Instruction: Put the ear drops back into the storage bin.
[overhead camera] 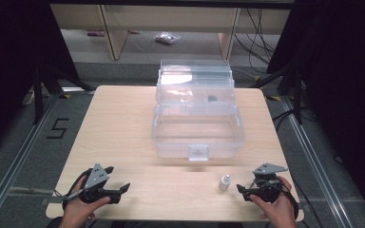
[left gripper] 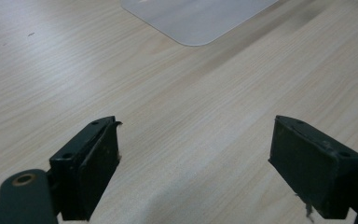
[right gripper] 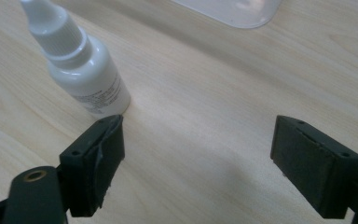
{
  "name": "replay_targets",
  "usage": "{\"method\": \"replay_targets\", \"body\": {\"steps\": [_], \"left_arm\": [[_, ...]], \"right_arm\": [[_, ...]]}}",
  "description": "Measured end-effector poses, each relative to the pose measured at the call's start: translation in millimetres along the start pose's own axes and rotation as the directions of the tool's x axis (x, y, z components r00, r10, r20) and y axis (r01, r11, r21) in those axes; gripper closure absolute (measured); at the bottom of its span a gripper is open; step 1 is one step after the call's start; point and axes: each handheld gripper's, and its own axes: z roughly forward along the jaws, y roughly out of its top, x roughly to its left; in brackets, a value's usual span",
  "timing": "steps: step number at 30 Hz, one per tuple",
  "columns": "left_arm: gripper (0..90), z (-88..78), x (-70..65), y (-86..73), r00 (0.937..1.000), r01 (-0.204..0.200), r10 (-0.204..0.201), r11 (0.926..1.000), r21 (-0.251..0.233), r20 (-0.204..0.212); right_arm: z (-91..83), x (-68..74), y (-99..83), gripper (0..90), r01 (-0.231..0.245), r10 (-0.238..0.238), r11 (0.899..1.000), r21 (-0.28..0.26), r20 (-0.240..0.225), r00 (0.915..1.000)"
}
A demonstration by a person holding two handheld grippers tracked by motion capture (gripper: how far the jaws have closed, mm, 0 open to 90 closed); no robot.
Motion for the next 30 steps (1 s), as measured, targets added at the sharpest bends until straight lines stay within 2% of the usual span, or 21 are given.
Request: {"method": "replay_targets", "body": {"steps": [1,3,4,7,8,10,12,13,17,26,28,30], "left_arm": [[15.2,0.0,0.0,0.1,1.0000,-0.001,0.001,1.0000,0.000,0.000],[15.2,0.3,0.5,0.1,1.0000,-0.006,0.006,1.0000,0.002,0.000],[15.2,0.7,-0.1,0.0,1.0000,0.001,-0.001,1.0000,-0.001,0.003],[15.2,0.4,0.5,-0.1,1.0000,-0.004,0.004,1.0000,0.003,0.000],[15.2,0.2,0.7,0.1,1.0000,-0.004,0.004,1.0000,0.006,0.002],[15.2,0.6,0.2,-0.1,1.0000,0.001,-0.001,1.0000,0.001,0.002],[15.2,0.8,0.0,-0.1,1.0000,0.001,-0.001,1.0000,0.001,0.002],[15.2,0.7,0.1,-0.1,1.0000,0.001,-0.001,1.0000,0.001,0.002],[15.2,0.9,-0.1,-0.2,1.0000,0.009,-0.009,1.0000,-0.002,0.002],[15.2,0.6,0.7,-0.2,1.0000,0.005,-0.005,1.0000,0.004,0.002],[15.2,0.7,0.7,-0.2,1.0000,0.004,-0.004,1.0000,0.005,0.003],[15.2,0.7,0.7,-0.2,1.0000,0.005,-0.005,1.0000,0.005,0.002]], "right_arm": [[-1.0,-1.2,0.8,19.4,0.045,-0.045,0.999,0.003,0.008,0.9989],[-1.5,0.1,1.3,19.6,0.045,-0.045,0.999,0.011,0.003,0.9990],[-0.9,0.0,1.2,20.3,0.061,-0.061,0.998,0.007,0.006,0.9981],[-0.8,2.7,1.1,20.5,0.044,-0.044,0.999,0.019,-0.001,0.9990],[-1.3,1.9,2.3,21.0,0.066,-0.066,0.997,0.026,-0.004,0.9978],[-1.3,2.0,2.5,21.1,0.070,-0.070,0.997,0.029,-0.009,0.9975],[-1.1,2.8,2.9,21.2,0.093,-0.093,0.995,0.028,-0.011,0.9956],[-1.9,5.0,3.4,21.3,0.072,-0.072,0.996,0.044,-0.012,0.9974],[-1.4,4.6,4.4,21.4,0.103,-0.102,0.994,0.044,-0.019,0.9946],[-5.7,8.0,7.0,21.8,0.102,-0.101,0.993,0.065,-0.022,0.9946],[-4.9,10.6,6.2,22.0,0.076,-0.075,0.996,0.052,-0.027,0.9968],[-5.3,10.8,6.5,22.0,0.083,-0.081,0.995,0.057,-0.030,0.9962]]}}
